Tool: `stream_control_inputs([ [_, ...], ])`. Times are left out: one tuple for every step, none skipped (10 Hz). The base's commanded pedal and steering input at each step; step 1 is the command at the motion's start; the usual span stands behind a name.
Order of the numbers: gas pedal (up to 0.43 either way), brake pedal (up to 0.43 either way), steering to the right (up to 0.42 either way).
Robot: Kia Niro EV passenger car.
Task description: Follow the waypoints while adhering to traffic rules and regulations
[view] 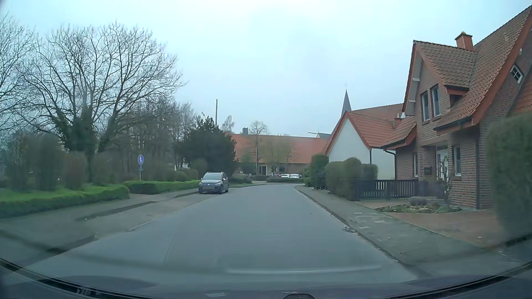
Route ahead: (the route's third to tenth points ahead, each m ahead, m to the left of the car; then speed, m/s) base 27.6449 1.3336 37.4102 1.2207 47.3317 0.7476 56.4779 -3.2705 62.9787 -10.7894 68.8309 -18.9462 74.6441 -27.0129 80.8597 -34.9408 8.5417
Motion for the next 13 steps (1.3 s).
stream_control_inputs([
  [0.138, 0.000, 0.004],
  [0.138, 0.000, -0.001],
  [0.138, 0.000, -0.001],
  [0.138, 0.000, 0.000],
  [0.138, 0.000, 0.000],
  [0.138, 0.000, 0.000],
  [0.150, 0.000, 0.000],
  [0.157, 0.000, 0.000],
  [0.169, 0.000, 0.000],
  [0.169, 0.000, 0.000],
  [0.169, 0.000, 0.000],
  [0.169, 0.000, -0.001],
  [0.169, 0.000, -0.001],
])
